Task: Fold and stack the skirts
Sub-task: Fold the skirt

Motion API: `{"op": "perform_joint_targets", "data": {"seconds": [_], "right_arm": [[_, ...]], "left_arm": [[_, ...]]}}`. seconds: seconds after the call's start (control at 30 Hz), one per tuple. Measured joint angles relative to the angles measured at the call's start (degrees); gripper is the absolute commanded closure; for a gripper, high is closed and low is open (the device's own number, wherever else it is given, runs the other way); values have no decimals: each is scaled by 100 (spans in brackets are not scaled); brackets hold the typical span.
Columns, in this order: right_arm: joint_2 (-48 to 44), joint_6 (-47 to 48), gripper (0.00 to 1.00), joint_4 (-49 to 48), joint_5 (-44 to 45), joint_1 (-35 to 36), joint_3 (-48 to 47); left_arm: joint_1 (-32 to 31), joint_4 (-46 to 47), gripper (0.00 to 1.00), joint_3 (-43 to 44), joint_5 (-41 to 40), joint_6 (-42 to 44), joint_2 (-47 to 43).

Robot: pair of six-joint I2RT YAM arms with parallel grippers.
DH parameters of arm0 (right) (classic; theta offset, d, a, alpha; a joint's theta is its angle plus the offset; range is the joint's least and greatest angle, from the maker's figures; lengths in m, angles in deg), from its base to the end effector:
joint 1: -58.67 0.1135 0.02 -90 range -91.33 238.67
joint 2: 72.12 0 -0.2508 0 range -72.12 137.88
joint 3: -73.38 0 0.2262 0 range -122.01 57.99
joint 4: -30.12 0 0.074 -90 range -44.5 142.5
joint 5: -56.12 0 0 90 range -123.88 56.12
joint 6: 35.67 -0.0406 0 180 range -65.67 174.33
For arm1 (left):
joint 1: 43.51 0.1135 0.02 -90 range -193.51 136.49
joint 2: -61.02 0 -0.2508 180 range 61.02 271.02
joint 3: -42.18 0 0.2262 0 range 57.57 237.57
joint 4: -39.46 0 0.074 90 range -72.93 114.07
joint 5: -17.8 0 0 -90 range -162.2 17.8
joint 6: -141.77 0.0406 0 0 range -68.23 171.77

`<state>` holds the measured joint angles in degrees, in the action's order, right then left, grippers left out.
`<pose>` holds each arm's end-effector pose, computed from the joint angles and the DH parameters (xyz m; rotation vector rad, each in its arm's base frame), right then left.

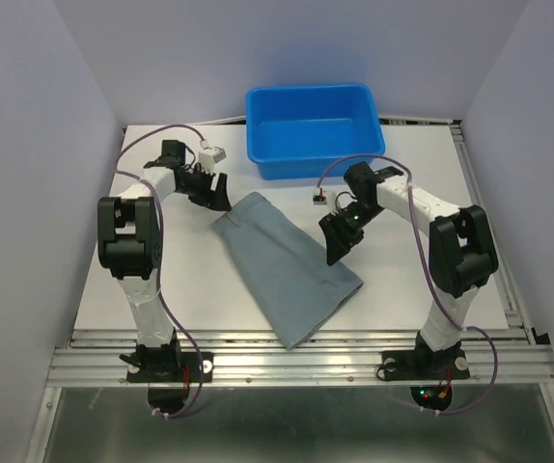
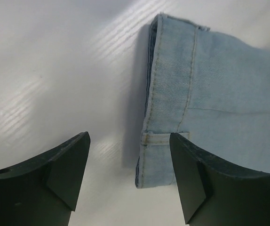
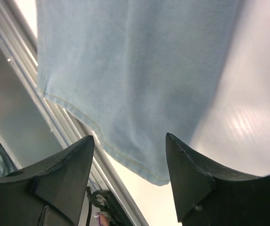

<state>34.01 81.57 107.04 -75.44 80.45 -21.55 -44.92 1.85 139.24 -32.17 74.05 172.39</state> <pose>0.2825 0.1419 0.2062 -1.2103 2.6113 1.0886 0.3946 -0.0358 0.2084 0.7517 2.1818 -0.6771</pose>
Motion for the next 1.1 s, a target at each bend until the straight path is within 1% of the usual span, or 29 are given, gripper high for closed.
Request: {"op": "perform_joint_targets", "data": {"seconds": [0.13,0.2,0.33,0.37,0.43,0.53,0.57,0.6,0.63,0.7,0.73,0.8,0.83,0.87,1.0,1.1], "right_arm": [[13,-227,33,-297,334,0,0],[61,-289,33,-433,455,0,2],[227,-328,33,-671,632,0,162],[260,-345,34,-706,680,0,229],[348,-354,34,-763,763,0,367],[479,-413,34,-892,800,0,529],[492,-446,35,-927,776,-7,588],[492,-459,36,-946,763,-11,616],[492,-481,36,-960,732,-11,636],[494,-511,36,-984,682,-11,669],[496,-527,36,-1003,651,-11,686],[496,-551,37,-1016,597,-13,715],[496,-568,38,-1021,564,-13,730],[496,-573,38,-1023,553,-13,737],[503,-616,38,-1045,518,-17,741],[516,-673,38,-1062,457,-20,739]], "left_arm": [[-63,-291,20,186,197,376,673],[-90,-380,24,358,345,505,796],[-127,-516,39,435,595,750,922],[-127,-551,45,435,649,793,942],[-127,-597,52,435,754,861,977],[-138,-691,55,433,881,901,1047],[-140,-710,60,433,953,916,1071],[-138,-734,63,435,992,927,1082],[-138,-772,69,435,1043,946,1102],[-138,-837,75,452,1126,964,1152],[-138,-870,82,468,1182,968,1189],[-131,-938,89,518,1261,986,1226],[-131,-970,97,540,1268,986,1231],[-129,-1001,100,560,1268,988,1231],[-133,-1104,100,658,1196,962,1215],[-144,-1130,100,664,990,894,1027]]}}
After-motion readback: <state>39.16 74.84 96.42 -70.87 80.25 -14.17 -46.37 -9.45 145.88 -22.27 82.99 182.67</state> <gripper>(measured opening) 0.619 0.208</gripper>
